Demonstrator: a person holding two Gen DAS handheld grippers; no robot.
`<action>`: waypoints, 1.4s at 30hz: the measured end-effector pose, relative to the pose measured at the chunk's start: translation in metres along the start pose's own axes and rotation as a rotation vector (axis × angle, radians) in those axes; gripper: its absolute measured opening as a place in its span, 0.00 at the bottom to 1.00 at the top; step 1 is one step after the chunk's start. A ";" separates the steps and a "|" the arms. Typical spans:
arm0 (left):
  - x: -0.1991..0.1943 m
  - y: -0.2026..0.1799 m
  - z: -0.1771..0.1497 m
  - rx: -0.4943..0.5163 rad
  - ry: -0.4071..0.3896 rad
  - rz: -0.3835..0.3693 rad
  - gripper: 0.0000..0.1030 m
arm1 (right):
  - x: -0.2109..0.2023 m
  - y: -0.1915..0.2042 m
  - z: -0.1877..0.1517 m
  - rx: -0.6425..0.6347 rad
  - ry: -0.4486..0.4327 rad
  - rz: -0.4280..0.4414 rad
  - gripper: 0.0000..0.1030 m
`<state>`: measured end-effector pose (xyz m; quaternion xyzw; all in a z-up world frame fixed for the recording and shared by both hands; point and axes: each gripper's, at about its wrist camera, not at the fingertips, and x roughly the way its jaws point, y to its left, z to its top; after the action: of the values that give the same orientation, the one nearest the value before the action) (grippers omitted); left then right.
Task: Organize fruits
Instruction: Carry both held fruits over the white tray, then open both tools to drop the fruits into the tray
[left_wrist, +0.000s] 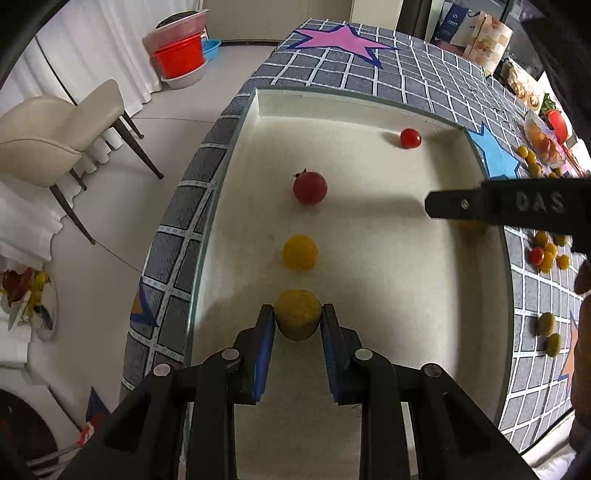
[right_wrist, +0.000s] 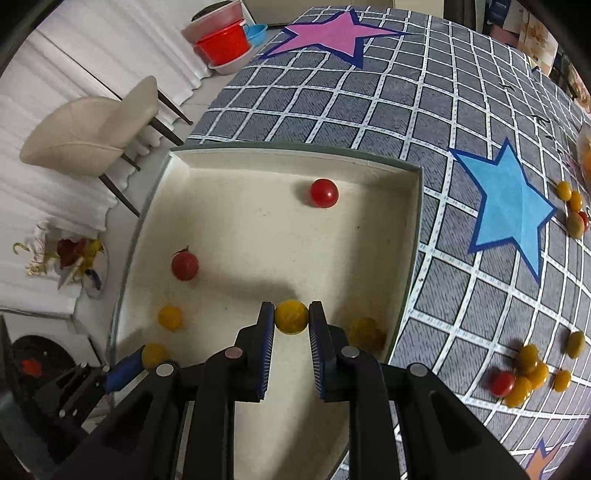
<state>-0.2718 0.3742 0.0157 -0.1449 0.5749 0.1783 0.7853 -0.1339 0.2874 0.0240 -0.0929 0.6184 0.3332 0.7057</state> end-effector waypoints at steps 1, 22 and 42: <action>0.002 -0.001 -0.001 0.003 0.000 0.003 0.26 | 0.002 0.001 0.001 -0.003 0.001 -0.008 0.20; 0.004 -0.008 0.002 0.100 -0.033 0.027 0.27 | 0.023 0.019 0.015 -0.059 -0.001 -0.040 0.27; -0.011 -0.046 0.012 0.250 -0.057 0.040 0.78 | -0.065 -0.052 -0.006 0.123 -0.166 0.005 0.77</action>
<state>-0.2442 0.3366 0.0312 -0.0293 0.5729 0.1250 0.8095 -0.1089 0.2215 0.0685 -0.0201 0.5771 0.3031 0.7581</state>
